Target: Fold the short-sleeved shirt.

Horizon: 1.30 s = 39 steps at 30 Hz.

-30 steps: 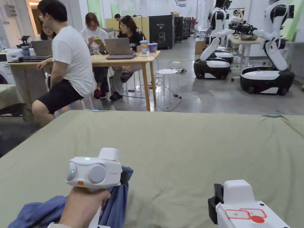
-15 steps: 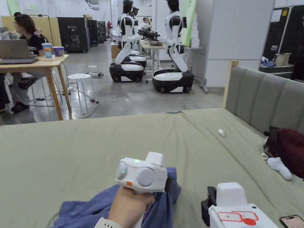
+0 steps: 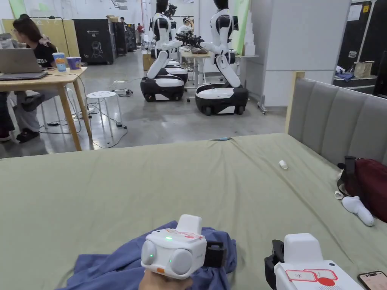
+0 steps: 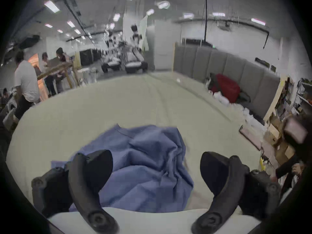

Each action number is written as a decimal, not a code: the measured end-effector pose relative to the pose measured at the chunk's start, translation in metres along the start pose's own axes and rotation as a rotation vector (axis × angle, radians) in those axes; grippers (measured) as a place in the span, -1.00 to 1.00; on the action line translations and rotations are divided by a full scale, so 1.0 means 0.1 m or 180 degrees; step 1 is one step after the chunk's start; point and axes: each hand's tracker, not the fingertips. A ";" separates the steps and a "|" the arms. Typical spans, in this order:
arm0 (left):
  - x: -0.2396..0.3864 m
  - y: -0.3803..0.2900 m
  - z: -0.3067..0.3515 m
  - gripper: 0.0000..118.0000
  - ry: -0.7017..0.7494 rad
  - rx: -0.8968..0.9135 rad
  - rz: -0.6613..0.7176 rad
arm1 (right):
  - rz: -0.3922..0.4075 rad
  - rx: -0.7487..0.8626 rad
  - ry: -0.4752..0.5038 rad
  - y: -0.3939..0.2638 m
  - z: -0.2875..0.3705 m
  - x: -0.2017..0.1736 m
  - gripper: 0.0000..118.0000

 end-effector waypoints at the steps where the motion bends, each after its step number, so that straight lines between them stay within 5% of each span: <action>1: -0.04 -0.02 0.28 0.79 0.0055 0.0127 0.0035 | 0.0013 0.0011 0.0034 0.02 0.03 -0.06 -1.00; 9: -0.62 -0.84 2.28 0.74 0.1204 0.0803 0.0260 | 0.0196 0.0136 0.0400 0.06 0.22 -0.70 -1.00; 10: -0.68 -0.99 2.45 0.59 0.1396 0.0813 0.0286 | 0.0204 0.0136 0.0456 0.06 0.23 -0.80 -1.00; 13: -0.86 -1.35 2.79 -0.72 0.1781 0.0709 0.0323 | 0.0286 0.0166 0.0606 0.05 0.31 -1.04 -1.00; 14: -0.91 -1.44 2.86 -1.00 0.1902 0.0657 0.0329 | 0.0330 0.0171 0.0646 0.04 0.32 -1.11 -1.00; 20: -1.45 -1.51 2.95 -1.00 0.1771 0.0368 0.0797 | 0.0405 0.0136 0.0783 0.01 0.34 -1.33 -1.00; 27: -2.70 -1.40 2.13 -1.00 0.1137 -0.0465 0.1577 | 0.0437 0.0073 0.0788 0.00 0.27 -1.30 -1.00; 33: -2.97 -1.28 1.50 -1.00 0.1317 -0.0883 0.1293 | 0.0411 -0.0015 0.0698 -0.02 0.09 -1.17 -1.00; 34: -3.01 -1.28 1.42 -0.91 0.1298 -0.0882 0.1320 | 0.0405 -0.0034 0.0675 -0.02 0.05 -1.14 -1.00; 36: -3.05 -1.29 1.29 0.23 0.1407 -0.0911 0.1340 | 0.0390 -0.0067 0.0648 -0.02 -0.01 -1.09 -1.00; 37: -3.06 -1.31 1.22 0.64 0.1453 -0.0939 0.1327 | 0.0383 -0.0076 0.0621 -0.02 -0.04 -1.06 -1.00; 38: -3.07 -1.33 1.16 0.82 0.1468 -0.0991 0.1316 | 0.0381 -0.0082 0.0608 -0.01 -0.07 -1.04 -1.00; 39: -3.08 -1.36 1.10 0.73 0.1458 -0.1041 0.1313 | 0.0378 -0.0092 0.0591 -0.01 -0.10 -1.00 -1.00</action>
